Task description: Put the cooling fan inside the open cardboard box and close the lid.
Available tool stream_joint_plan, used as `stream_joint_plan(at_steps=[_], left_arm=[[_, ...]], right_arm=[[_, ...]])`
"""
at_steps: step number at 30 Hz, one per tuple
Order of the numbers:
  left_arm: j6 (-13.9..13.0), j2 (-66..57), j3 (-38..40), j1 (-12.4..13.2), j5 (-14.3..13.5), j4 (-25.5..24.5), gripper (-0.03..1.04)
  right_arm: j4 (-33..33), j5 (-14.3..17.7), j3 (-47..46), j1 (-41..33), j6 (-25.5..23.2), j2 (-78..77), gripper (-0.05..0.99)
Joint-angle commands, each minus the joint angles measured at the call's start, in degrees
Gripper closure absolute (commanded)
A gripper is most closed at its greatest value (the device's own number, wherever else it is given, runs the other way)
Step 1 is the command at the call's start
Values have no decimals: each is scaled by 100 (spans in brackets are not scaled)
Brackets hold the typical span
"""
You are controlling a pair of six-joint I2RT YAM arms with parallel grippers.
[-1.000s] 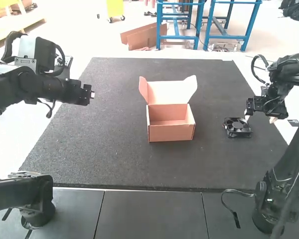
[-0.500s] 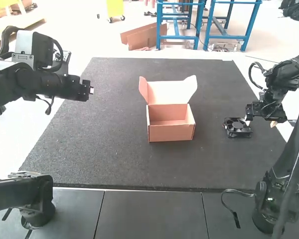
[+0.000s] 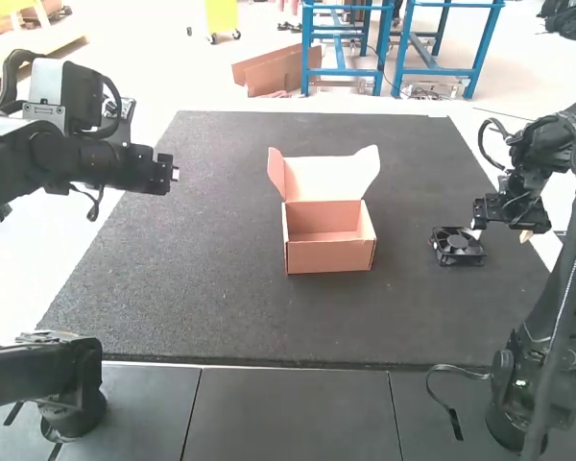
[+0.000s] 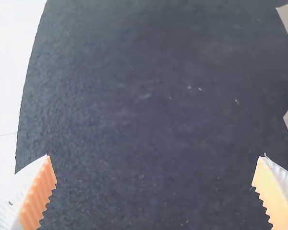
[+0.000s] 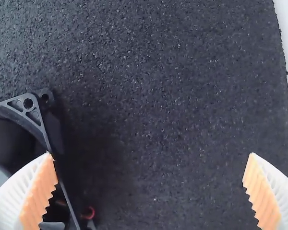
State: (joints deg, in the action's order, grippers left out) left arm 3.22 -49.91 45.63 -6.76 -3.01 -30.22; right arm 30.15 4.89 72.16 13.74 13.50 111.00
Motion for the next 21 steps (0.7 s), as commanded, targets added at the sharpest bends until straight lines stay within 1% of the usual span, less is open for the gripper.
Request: stream_joint_plan(at_steps=[1,5,14,21], left_arm=[[-41,96,166,26,-51,33,4],[-41,96,166,26,-60,42,4],[-41,96,166,26,-60,60,4],[-41,96,166,26,-60,42,4]], right_arm=[[61,118,88,33,-40,150,4],[96,136,140,33,-119,159,4],[624,65,360,15,-146,141,4],[641,74,290,15,-146,168,4]])
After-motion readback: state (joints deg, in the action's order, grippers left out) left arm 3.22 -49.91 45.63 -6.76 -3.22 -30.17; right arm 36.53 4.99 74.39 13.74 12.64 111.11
